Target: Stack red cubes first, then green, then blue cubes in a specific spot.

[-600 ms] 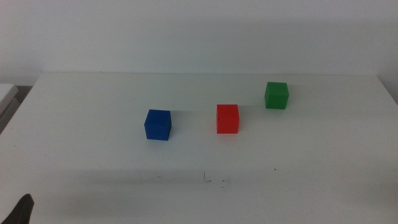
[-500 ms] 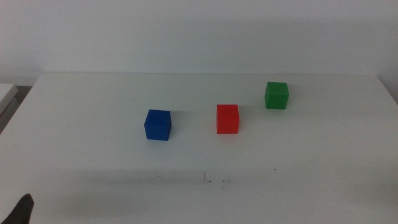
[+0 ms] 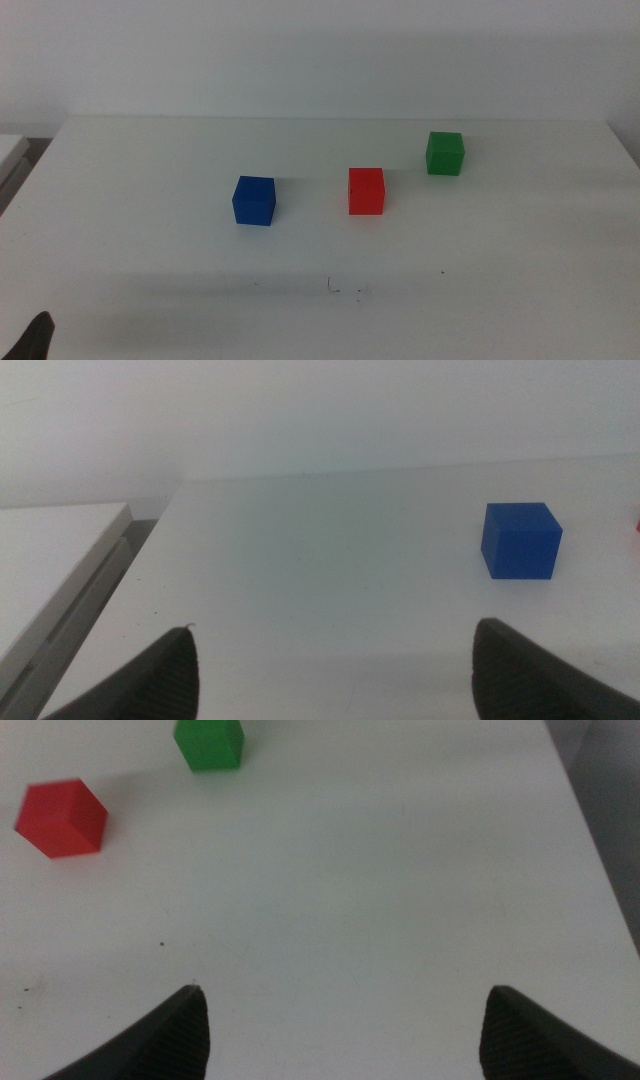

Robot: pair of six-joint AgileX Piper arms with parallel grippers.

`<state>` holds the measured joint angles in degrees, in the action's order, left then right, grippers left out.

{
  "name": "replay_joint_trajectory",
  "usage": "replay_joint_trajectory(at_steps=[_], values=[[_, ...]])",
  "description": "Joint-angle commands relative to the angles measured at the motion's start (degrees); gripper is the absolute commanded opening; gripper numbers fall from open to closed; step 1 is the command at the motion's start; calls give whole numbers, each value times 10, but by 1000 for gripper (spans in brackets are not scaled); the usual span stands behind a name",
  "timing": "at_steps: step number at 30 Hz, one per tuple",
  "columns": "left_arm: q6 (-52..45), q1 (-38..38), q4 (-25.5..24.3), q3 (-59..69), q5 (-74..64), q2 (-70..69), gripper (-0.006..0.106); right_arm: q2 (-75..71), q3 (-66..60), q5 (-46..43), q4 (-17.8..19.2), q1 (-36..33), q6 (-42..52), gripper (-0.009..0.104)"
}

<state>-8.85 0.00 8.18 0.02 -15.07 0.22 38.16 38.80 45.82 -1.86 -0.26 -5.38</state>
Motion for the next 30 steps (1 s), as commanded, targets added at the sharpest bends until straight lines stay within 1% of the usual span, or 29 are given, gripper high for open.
replay_joint_trajectory(at_steps=[1,4,10,13,15,18,22,25,27,30], values=[[0,0,3,0,7,-2,94,51,33,24,-1,3,0,93],[0,0,3,0,7,-2,94,90,45,16,-2,3,-12,93],[0,0,3,0,7,-2,94,145,48,-1,-36,3,-17,93],[0,0,3,0,7,-2,94,185,68,4,-56,0,9,93],[0,0,3,0,7,-2,94,214,95,7,-60,-16,17,93],[0,0,3,0,7,-2,94,271,146,6,-36,-63,-2,93],[0,0,3,0,7,-2,94,389,244,20,39,-151,-92,93],[0,0,3,0,7,-2,94,483,345,58,90,-213,-158,93],[0,0,3,0,7,-2,94,543,409,77,108,-247,-191,93],[0,0,3,0,7,-2,94,633,509,100,110,-282,-206,93]])
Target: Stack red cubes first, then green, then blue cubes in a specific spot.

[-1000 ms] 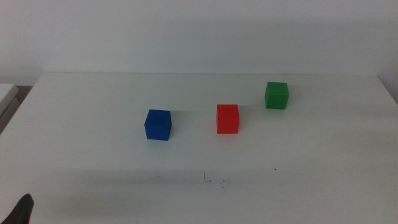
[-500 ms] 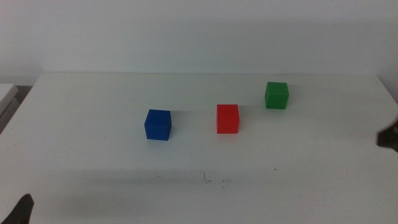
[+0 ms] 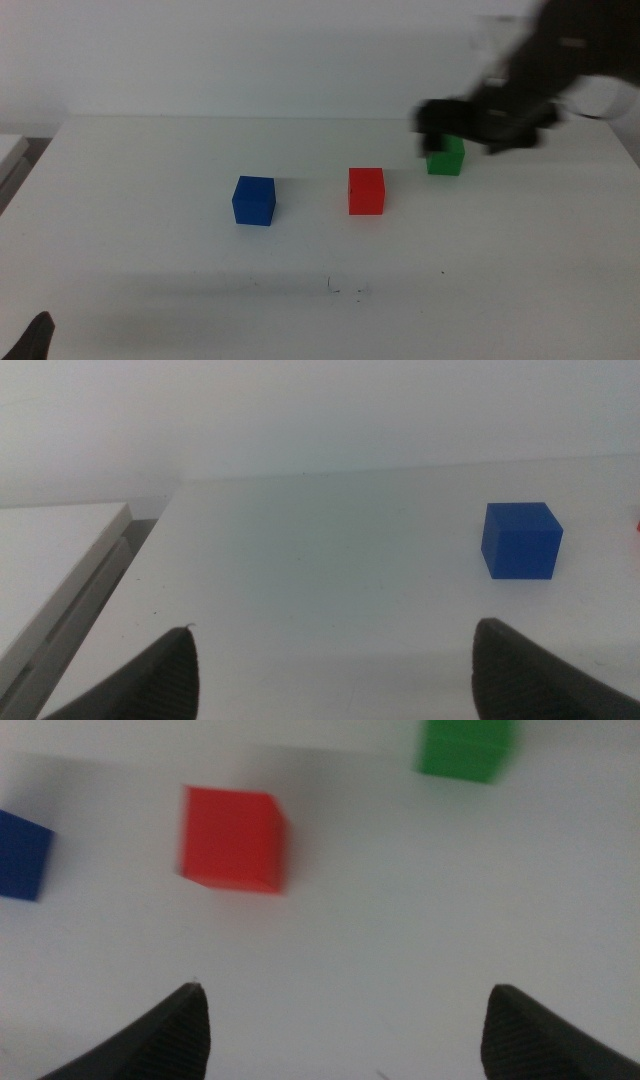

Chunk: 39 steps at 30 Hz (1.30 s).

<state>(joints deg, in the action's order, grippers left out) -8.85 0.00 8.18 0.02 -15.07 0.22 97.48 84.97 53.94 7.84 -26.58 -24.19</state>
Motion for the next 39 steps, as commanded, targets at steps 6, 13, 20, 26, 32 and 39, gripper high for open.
replay_joint_trajectory(at_steps=[6,13,20,26,32,39], values=[[0,0,3,0,7,-2,94,184,207,54,13,-54,-41,93],[0,0,3,0,7,-2,94,292,297,41,27,-66,-62,93],[0,0,3,0,7,-2,94,342,307,11,68,-66,-90,92],[0,0,3,0,7,-2,94,363,307,-18,90,-66,-101,67],[0,0,3,0,7,-2,94,365,307,-14,92,-66,-101,25],[0,0,3,0,7,-2,94,293,276,72,118,-92,-144,-2]])
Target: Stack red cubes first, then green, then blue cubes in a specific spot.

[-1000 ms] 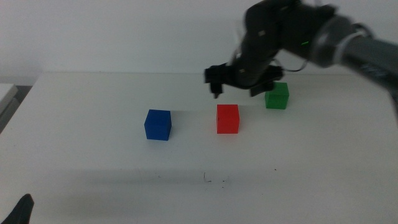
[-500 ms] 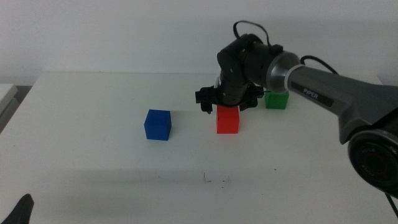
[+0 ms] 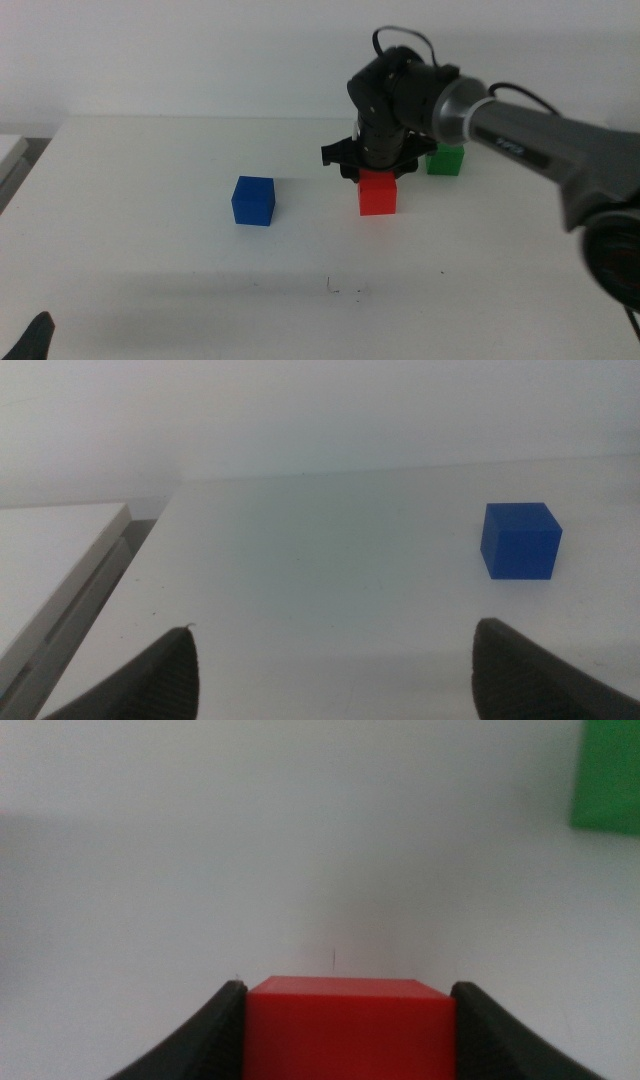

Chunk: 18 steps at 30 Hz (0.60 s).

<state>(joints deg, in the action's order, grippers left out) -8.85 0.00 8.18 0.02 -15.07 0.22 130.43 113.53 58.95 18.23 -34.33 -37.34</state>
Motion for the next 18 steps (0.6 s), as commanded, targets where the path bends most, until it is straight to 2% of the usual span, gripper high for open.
replay_joint_trajectory(at_steps=[1,7,13,18], values=[[0,0,3,0,7,-2,94,-58,-33,21,19,-25,-24,-2],[0,0,3,0,7,-2,94,-157,-191,-16,72,-96,-129,-2],[0,0,0,0,7,-2,94,-181,-295,-88,68,-121,-188,-2],[0,0,-2,0,7,-2,94,-178,-319,-168,73,-121,-229,-2]])
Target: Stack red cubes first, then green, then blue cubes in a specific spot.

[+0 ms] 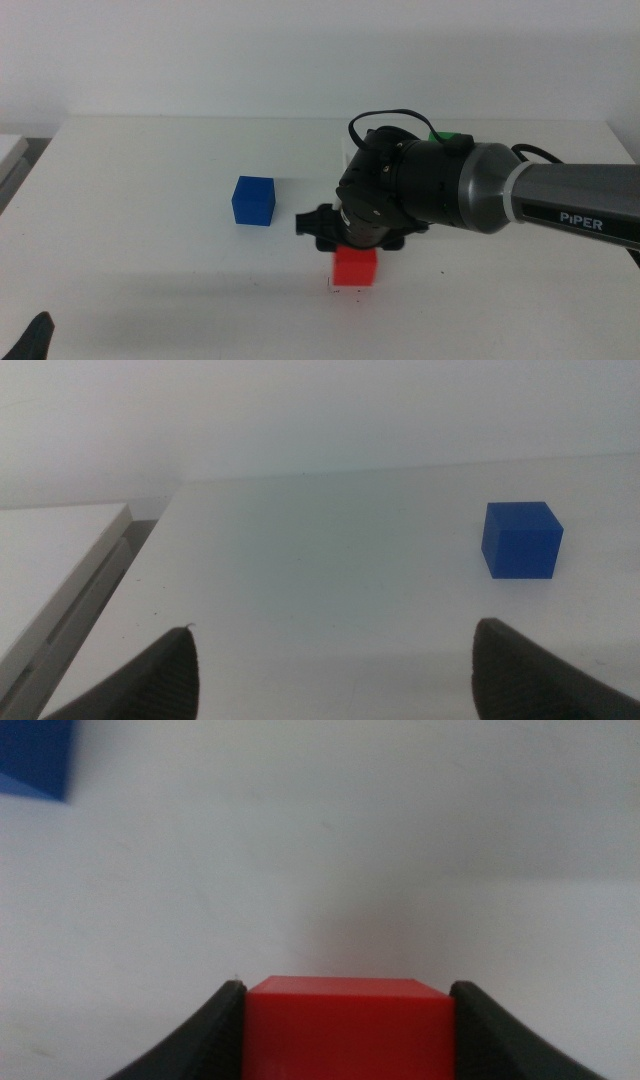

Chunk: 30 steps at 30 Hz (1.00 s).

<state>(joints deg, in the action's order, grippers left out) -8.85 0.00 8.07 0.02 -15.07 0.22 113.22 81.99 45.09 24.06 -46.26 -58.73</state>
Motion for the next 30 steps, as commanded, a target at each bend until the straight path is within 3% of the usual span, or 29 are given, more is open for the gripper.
replay_joint_trajectory(at_steps=[1,21,22,23,26,30], values=[[0,0,-1,0,7,-2,94,-4,-4,-45,15,-2,-15,-2],[0,0,-1,0,7,-2,94,32,-3,-40,41,-1,-43,2],[0,0,-1,0,7,-2,94,31,-3,-41,41,-1,-43,59],[0,0,-1,0,7,-2,94,30,-3,-43,41,-1,-43,70],[0,0,-1,0,7,-2,94,13,4,-36,43,2,-23,90],[0,0,-1,0,7,-2,94,-30,49,18,47,30,27,93]])
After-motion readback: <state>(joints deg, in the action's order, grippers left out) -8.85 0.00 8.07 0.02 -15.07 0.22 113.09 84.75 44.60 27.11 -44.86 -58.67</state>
